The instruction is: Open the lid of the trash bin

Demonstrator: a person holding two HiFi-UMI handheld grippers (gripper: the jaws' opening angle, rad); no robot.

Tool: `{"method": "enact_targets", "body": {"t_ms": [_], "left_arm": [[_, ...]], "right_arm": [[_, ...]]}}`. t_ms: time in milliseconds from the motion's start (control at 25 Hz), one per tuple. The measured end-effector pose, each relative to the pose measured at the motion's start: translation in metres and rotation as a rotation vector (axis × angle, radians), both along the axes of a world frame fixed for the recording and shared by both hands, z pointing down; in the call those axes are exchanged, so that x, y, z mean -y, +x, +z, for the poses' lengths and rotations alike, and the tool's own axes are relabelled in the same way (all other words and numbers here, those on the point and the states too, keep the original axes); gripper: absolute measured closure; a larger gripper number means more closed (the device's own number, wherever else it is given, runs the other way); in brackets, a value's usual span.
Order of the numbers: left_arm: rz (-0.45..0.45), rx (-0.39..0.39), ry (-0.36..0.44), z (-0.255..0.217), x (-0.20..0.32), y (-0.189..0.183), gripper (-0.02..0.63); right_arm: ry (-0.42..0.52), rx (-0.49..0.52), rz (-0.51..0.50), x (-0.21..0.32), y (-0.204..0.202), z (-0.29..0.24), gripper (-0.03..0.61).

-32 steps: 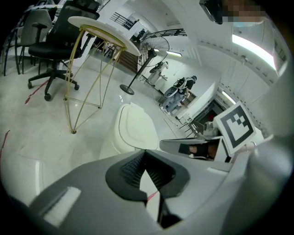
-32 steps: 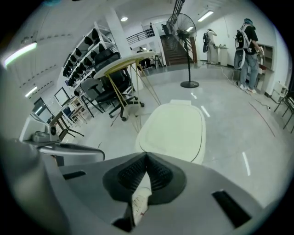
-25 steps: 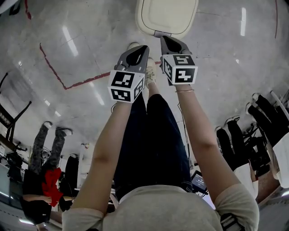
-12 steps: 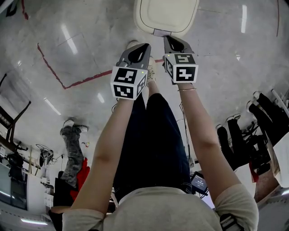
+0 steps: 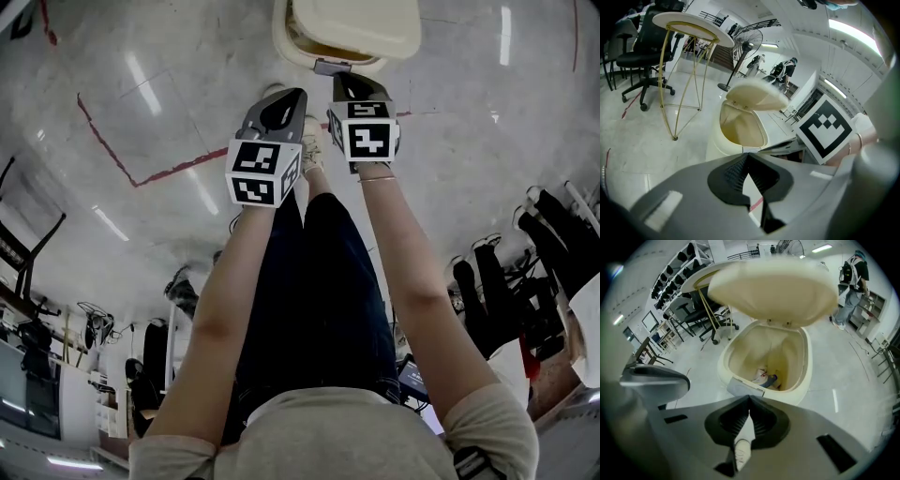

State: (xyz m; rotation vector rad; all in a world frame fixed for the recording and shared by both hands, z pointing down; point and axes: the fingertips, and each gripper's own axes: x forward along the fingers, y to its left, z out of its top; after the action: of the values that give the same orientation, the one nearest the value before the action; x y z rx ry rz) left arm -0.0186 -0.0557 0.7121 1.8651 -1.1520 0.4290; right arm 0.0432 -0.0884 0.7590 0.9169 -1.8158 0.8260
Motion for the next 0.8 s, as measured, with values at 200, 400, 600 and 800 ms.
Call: {"method": "enact_targets", "body": {"t_ms": [200, 400, 600, 800], "left_arm": [[-0.003, 0.009, 0.000, -0.004, 0.004, -0.006, 0.604], [0.003, 0.014, -0.008, -0.011, 0.004, -0.014, 0.604], [0.012, 0.021, 0.008, -0.031, 0.008, -0.020, 0.604], [0.014, 0.041, 0.035, -0.062, 0.010, -0.025, 0.604]], "right_arm": [[-0.032, 0.004, -0.012, 0.004, 0.000, 0.000, 0.571], [-0.042, 0.040, 0.003, 0.004, 0.001, -0.005, 0.571], [-0.035, 0.088, 0.050, 0.009, -0.001, -0.027, 0.571], [0.026, 0.145, 0.073, 0.013, -0.001, -0.073, 0.571]]}}
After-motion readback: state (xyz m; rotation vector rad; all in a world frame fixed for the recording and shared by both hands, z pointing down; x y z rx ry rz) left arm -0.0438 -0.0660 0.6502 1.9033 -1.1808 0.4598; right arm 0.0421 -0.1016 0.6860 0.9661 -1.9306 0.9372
